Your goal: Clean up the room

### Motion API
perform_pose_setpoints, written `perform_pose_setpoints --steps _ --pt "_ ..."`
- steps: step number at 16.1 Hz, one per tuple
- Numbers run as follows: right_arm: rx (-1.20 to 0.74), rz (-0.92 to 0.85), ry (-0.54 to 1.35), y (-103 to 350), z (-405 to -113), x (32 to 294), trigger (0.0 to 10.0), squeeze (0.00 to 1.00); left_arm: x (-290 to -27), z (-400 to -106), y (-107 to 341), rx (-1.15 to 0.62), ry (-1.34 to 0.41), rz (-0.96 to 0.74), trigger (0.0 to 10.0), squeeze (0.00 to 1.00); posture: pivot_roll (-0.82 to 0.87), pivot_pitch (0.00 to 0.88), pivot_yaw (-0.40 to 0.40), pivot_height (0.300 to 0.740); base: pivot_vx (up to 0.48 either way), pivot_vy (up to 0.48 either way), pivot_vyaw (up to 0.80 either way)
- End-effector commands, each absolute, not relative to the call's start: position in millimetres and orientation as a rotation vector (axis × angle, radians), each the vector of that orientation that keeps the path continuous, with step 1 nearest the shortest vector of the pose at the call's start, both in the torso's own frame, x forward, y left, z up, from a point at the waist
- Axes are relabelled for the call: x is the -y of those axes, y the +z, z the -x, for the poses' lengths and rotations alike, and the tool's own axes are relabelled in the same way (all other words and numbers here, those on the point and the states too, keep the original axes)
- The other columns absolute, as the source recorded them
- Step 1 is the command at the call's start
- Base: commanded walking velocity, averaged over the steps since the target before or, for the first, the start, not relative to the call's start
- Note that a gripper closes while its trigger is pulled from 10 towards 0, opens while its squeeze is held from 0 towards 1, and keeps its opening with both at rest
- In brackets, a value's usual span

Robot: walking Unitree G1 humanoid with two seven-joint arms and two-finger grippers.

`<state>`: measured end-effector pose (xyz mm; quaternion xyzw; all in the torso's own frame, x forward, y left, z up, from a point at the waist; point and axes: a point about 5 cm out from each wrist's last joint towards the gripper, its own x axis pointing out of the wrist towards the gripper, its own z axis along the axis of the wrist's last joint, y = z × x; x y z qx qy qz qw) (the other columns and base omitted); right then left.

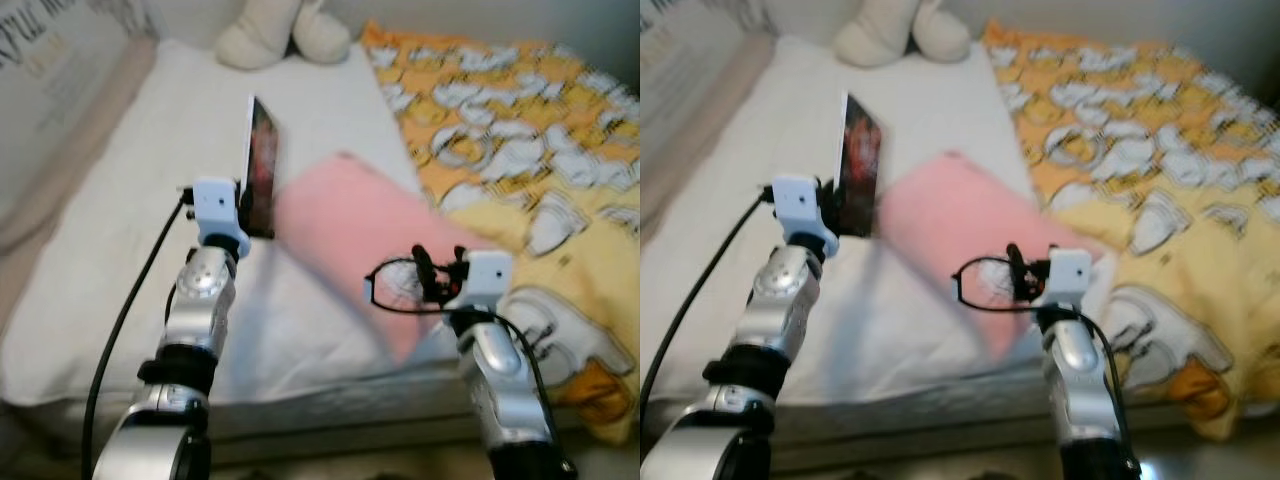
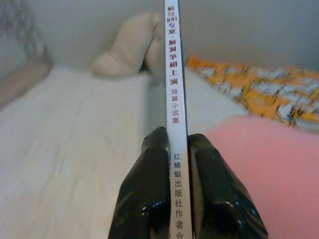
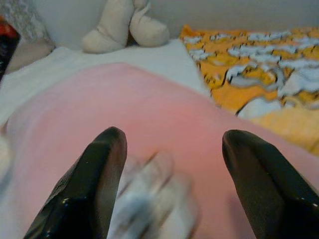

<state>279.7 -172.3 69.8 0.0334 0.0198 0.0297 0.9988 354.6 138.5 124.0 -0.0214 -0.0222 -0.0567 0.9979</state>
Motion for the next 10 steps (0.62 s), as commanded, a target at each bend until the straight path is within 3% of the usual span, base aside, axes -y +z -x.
perform_pose_setpoints --steps 1,3,10 --pt "-0.018 -0.072 0.062 75.4 -281.9 171.4 10.0 0.0 -136.9 -359.5 135.8 0.081 -0.112 0.036 10.0 0.0 -0.04 0.0 0.01 0.74 0.0 0.48 0.0" --pt "-0.02 -0.07 0.068 75.3 -281.5 171.5 10.0 0.0 -136.6 -360.5 136.2 0.08 -0.098 0.035 10.0 0.0 -0.04 0.0 0.009 0.74 0.0 0.48 0.0" --pt "-0.028 -0.06 0.089 73.8 -279.5 170.1 10.0 0.0 -128.6 -360.1 135.8 0.095 -0.136 -0.064 10.0 0.0 -0.03 0.0 -0.002 0.74 0.0 0.0 0.0"
